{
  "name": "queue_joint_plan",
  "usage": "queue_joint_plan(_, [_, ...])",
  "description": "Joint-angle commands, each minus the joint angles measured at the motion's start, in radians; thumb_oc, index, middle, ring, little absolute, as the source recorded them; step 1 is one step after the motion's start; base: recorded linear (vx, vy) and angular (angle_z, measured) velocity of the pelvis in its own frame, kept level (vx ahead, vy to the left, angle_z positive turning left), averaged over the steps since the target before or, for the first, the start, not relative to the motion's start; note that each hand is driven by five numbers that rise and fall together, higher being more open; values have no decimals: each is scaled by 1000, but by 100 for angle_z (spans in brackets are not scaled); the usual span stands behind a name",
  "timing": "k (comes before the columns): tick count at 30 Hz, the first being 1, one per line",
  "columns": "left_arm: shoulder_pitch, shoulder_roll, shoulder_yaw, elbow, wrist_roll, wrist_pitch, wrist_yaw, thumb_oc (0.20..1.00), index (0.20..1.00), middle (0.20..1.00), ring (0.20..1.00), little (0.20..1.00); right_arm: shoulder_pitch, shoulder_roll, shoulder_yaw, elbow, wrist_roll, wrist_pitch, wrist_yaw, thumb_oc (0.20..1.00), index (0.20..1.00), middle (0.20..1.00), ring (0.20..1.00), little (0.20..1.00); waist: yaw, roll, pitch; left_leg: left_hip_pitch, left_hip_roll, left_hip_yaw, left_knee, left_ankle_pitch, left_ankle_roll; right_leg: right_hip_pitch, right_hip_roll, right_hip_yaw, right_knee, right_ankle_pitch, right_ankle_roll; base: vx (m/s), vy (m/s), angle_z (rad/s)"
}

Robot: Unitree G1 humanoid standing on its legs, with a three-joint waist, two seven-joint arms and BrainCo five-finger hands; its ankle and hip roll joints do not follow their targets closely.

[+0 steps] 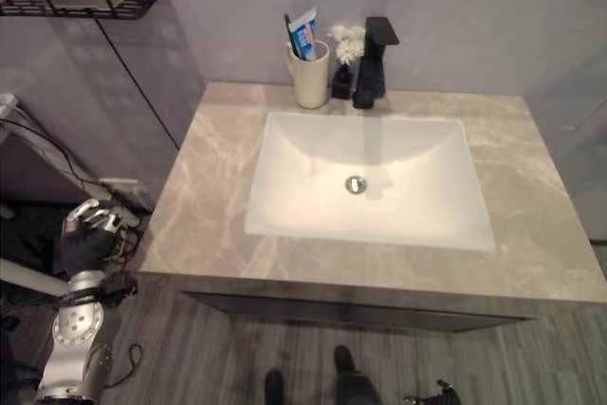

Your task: Put brush and paste in cup on sink, flatten towel.

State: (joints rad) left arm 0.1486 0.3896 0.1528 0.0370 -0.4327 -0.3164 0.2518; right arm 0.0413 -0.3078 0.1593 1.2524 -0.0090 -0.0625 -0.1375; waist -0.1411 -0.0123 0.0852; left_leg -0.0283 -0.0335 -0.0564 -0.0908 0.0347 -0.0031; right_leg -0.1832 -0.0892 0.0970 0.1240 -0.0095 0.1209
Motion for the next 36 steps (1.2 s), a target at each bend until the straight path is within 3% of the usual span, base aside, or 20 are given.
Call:
queue_joint_plan(1, [-28,15,84,-37,-19,-52,-3,200,200,200,200,200,30,36,10,17,-39,16,4,1000,1000,1000,1000,1000,7,-88,-7,183,-76,-20,4,-170,47,-126,-113,9,-190,362,104,-109,112,11])
queue_joint_plan(4, [5,-17,115,-7,5,-38,41,200,200,200,200,200,70,51,12,-5,-51,9,3,1000,1000,1000,1000,1000,18,-104,0,209,-94,-26,4,-173,60,-111,-144,-9,-170,379,106,-47,83,12])
queue_joint_plan(5, [18,-28,130,-1,30,-31,73,200,200,200,200,200,81,64,4,-10,-45,10,-1,1000,1000,1000,1000,1000,18,-113,13,229,-100,-29,4,-171,62,-113,-159,-12,-140,414,112,-21,86,12])
queue_joint_plan(8, [46,-30,125,-10,42,-31,65,200,200,200,200,200,103,75,-11,-18,-26,6,-1,1000,1000,1000,1000,1000,12,-119,33,247,-111,-31,4,-165,67,-105,-169,-38,-137,468,119,-56,82,7])
queue_joint_plan(9, [48,-36,109,-12,34,-33,56,200,200,200,200,200,108,73,-9,-36,-16,1,-2,1000,1000,1000,1000,1000,11,-116,39,245,-107,-25,4,-159,68,-110,-169,-63,-129,457,112,-110,81,10])
queue_joint_plan(12, [29,-31,24,-31,38,-25,14,200,200,200,200,200,118,65,-18,-70,23,-9,-16,1000,1000,1000,1000,1000,1,-92,63,230,-96,9,4,-131,68,-116,-165,-160,-44,364,84,-198,117,-6])
queue_joint_plan(13, [17,-30,-13,-32,31,-21,-4,200,200,200,200,200,121,65,-13,-64,25,-10,-18,1000,1000,1000,1000,1000,-2,-81,70,212,-80,27,5,-115,64,-104,-157,-188,3,299,69,-444,73,-35])
queue_joint_plan(14, [-31,-26,-84,-41,-4,-10,-39,200,200,200,200,200,116,71,1,-44,18,-3,-26,1000,1000,1000,1000,1000,-4,-71,60,161,-48,77,5,-86,54,-57,-120,-200,83,180,41,-418,26,-18])
queue_joint_plan(16, [-46,-13,-120,-62,4,-5,-59,200,200,200,200,200,112,72,1,-14,14,3,-31,1000,1000,1000,1000,1000,4,-63,48,132,-27,125,6,-75,52,-25,-104,-212,131,105,28,-342,0,-80])
queue_joint_plan(17, [-61,3,-157,-83,10,1,-82,200,200,200,200,200,102,74,-3,1,13,7,-39,1000,1000,1000,1000,1000,24,-54,35,102,-4,192,15,-66,48,17,-133,-272,169,54,16,-228,-2,-116])
queue_joint_plan(19, [-65,7,-172,-82,10,1,-86,200,200,200,200,200,96,76,-5,-3,14,5,-45,1000,1000,1000,1000,1000,33,-52,26,89,5,222,19,-60,50,34,-138,-290,179,41,13,-139,-15,-120])
queue_joint_plan(20, [-73,10,-199,-82,5,2,-100,200,200,200,200,200,76,70,-2,-13,25,0,-51,1000,1000,1000,1000,1000,38,-56,3,74,13,281,22,-58,55,74,-113,-281,207,0,15,-93,-30,-140])
queue_joint_plan(24, [-100,8,-241,-70,-3,-2,-111,200,200,200,200,200,52,65,-8,-47,57,-15,-66,1000,1000,1000,1000,1000,56,-68,-24,38,22,374,56,-63,63,126,-79,-285,183,-15,23,-98,-104,-131])
queue_joint_plan(26, [-111,18,-258,-71,-8,-5,-118,200,200,200,200,200,40,67,-6,-82,63,-22,-78,1000,1000,1000,1000,1000,112,-72,-47,21,67,519,77,-84,37,185,-153,-535,55,-18,31,-180,-226,-245])
queue_joint_plan(27, [-116,17,-278,-61,-15,-5,-119,200,200,200,200,200,39,63,2,-89,50,-22,-86,1000,1000,1000,1000,1000,115,-65,-43,27,89,556,72,-73,30,167,-172,-596,57,11,34,-146,-182,-268])
queue_joint_plan(28, [-118,17,-281,-57,-15,-7,-119,200,200,200,200,200,40,63,0,-90,49,-21,-86,1000,1000,1000,1000,1000,119,-64,-44,27,89,559,70,-72,30,164,-172,-593,57,12,34,-76,-247,-298])
queue_joint_plan(29, [-142,13,-315,-49,-3,-10,-119,200,200,200,200,200,53,58,9,-84,39,-22,-85,1000,1000,1000,1000,1000,84,-60,-49,30,107,576,67,-63,25,154,-135,-541,32,1,33,-4,-148,-265])
queue_joint_plan(32, [-154,1,-343,-40,-4,-11,-123,200,200,200,200,200,65,51,1,-76,40,-19,-91,1000,1000,1000,1000,1000,71,-53,-51,27,124,596,59,-45,11,160,-96,-501,-29,-11,22,-21,-192,-92])
queue_joint_plan(36, [-158,-10,-384,-7,-2,15,-117,200,200,200,200,200,71,28,-20,-106,64,-37,-130,1000,1000,1000,1000,1000,39,-26,-42,8,152,578,66,-6,-25,157,-35,-374,-121,2,3,0,-199,-58])
